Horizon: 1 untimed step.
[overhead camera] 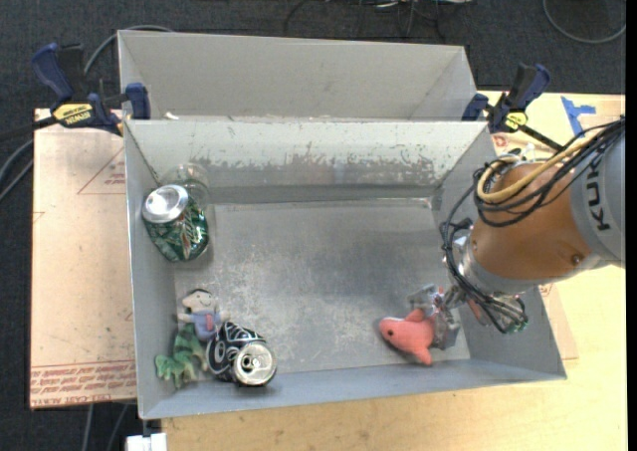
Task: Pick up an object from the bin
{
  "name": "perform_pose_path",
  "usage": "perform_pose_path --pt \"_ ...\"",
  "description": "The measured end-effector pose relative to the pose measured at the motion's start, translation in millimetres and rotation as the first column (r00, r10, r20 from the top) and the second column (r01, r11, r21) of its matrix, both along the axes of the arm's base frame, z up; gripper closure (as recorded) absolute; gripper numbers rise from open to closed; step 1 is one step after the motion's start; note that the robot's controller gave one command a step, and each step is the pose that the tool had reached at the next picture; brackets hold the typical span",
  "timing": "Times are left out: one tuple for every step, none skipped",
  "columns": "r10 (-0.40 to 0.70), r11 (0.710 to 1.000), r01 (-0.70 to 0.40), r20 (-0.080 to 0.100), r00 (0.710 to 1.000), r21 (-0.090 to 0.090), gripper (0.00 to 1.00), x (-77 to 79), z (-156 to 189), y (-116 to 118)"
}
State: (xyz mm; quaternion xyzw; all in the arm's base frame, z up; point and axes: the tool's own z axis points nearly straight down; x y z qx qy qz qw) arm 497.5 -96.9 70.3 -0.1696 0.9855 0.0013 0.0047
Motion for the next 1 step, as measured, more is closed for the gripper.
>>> perform_pose_path --pt "0.000 1.000 0.000 0.000 1.000 0.000 1.00 0.0 0.0 0.0"
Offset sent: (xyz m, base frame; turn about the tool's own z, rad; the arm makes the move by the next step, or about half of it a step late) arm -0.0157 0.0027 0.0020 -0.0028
